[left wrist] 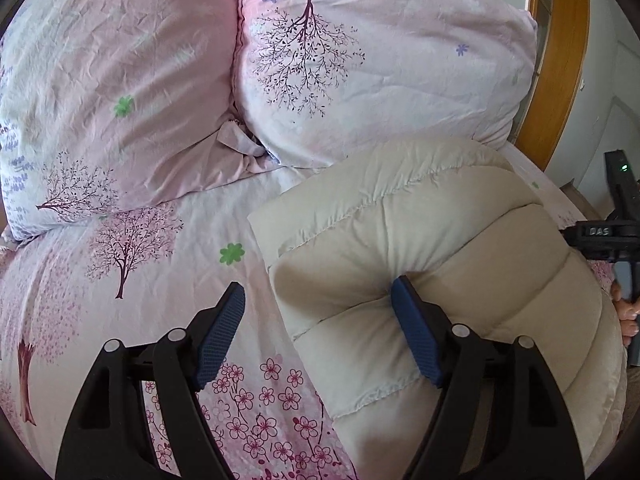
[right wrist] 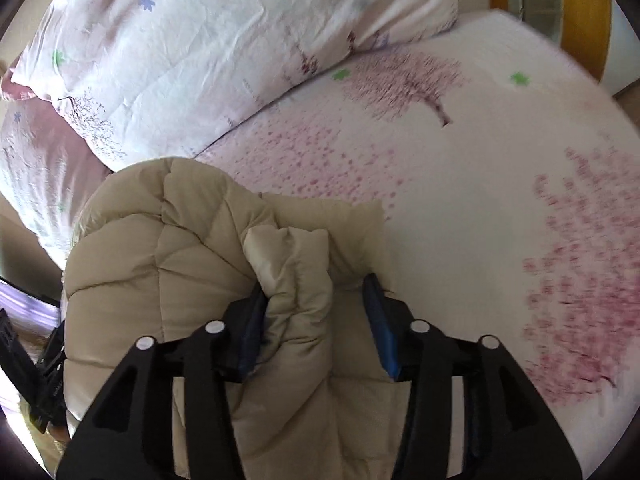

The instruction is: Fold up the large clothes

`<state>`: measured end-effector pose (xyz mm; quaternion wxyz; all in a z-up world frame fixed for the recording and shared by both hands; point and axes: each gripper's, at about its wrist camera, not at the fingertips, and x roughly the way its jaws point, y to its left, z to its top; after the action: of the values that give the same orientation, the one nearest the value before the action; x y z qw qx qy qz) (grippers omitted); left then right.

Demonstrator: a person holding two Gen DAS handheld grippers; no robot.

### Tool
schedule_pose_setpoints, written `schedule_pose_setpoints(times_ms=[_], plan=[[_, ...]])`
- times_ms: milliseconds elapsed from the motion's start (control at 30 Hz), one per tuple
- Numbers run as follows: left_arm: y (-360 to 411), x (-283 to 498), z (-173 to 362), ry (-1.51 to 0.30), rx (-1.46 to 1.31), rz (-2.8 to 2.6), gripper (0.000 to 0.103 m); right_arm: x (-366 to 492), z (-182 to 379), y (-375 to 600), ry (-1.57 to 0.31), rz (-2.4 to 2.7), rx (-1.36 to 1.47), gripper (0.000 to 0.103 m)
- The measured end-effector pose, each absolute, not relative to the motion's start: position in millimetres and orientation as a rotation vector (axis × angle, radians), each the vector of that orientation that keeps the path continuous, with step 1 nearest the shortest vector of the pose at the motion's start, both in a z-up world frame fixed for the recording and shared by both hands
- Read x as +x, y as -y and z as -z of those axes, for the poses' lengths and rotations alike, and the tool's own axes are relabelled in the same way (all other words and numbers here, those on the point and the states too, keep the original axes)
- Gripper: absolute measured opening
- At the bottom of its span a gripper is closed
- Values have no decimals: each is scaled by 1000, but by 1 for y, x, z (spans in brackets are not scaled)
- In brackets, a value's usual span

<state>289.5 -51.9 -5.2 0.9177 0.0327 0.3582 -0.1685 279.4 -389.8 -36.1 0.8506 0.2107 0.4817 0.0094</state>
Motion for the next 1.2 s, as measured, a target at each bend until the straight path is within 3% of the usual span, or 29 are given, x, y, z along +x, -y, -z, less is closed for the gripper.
schedule_pose_setpoints(times_ms=[233,533,700,900,1200], plan=[[47,290,6,-748,30,353,77,231,-21,360,-815,-104,301,42],[40,291,7,-747,-46,387,77,254,32,346,-1018,-136,300,43],[26,249,-24,-687,-123,427,76,223,13,353,-926,-190,336,43],[54,171,-49,-591,-23,532,76,152,1,352,-823,-318,345,43],[101,157,-10,-730,140,535,78,135,41,323,-900,-287,285,50]])
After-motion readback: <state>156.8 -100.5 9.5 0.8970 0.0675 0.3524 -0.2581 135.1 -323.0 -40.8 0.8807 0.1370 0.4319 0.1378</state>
